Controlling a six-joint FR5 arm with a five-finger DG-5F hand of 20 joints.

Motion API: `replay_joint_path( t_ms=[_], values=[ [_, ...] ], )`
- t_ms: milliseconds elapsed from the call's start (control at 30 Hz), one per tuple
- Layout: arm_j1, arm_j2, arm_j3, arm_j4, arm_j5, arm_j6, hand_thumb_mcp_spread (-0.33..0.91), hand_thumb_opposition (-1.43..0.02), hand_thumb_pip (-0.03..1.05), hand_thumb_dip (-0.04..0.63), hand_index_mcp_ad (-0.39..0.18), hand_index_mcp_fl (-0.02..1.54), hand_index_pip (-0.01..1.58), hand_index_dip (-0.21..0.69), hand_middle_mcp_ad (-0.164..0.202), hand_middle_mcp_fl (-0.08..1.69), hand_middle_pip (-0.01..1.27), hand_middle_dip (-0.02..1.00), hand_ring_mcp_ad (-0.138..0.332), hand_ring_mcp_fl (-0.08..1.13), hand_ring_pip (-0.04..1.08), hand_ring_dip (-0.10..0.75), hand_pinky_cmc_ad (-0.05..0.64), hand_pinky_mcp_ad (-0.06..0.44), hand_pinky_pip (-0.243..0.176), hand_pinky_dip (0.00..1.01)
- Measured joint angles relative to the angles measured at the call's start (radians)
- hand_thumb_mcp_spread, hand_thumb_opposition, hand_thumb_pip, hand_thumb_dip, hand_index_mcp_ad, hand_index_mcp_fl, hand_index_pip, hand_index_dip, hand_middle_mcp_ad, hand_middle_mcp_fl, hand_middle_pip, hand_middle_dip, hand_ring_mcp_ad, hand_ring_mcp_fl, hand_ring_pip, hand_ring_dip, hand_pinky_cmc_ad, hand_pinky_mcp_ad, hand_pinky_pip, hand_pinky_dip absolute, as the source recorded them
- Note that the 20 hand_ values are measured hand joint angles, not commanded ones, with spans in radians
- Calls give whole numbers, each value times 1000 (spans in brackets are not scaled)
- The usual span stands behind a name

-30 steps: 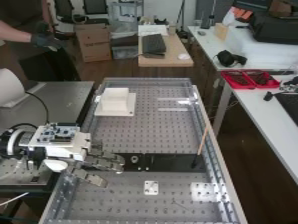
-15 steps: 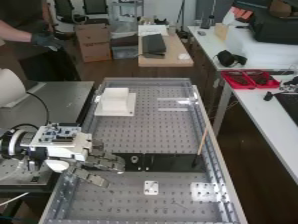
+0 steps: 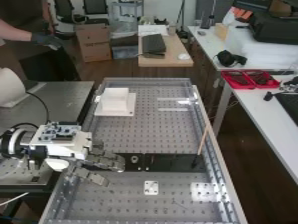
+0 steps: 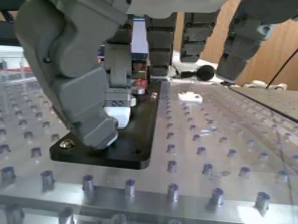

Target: Grab the smaller nut and place it in the white container

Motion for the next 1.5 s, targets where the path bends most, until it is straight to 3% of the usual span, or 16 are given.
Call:
replay_joint_path(
  t_ms=[100,167,500,867,1200,1500],
  values=[
    [1,6,2,-5,-1,-1,468,-946,646,243,-166,330,1517,138,72,136,136,220,113,2,87,87,386,295,-10,255],
    [2,9,4,-6,-2,0,492,-962,578,237,-169,387,1518,138,68,136,136,218,113,0,87,87,382,295,-10,255],
    [13,27,9,-1,-7,8,494,-958,579,218,-169,422,1534,171,66,133,136,218,113,3,89,87,382,295,-3,251],
    [48,137,0,-40,-28,14,494,-956,576,218,-169,433,1534,176,66,161,136,222,113,2,93,89,382,295,-3,251],
    [197,312,-23,-124,9,30,510,-970,576,218,-169,433,1541,187,70,188,136,223,113,2,93,87,382,295,-3,251],
    [377,375,-40,-162,95,60,520,-988,576,218,-169,454,1538,188,66,188,131,222,108,2,89,87,380,297,-3,251]
  ],
)
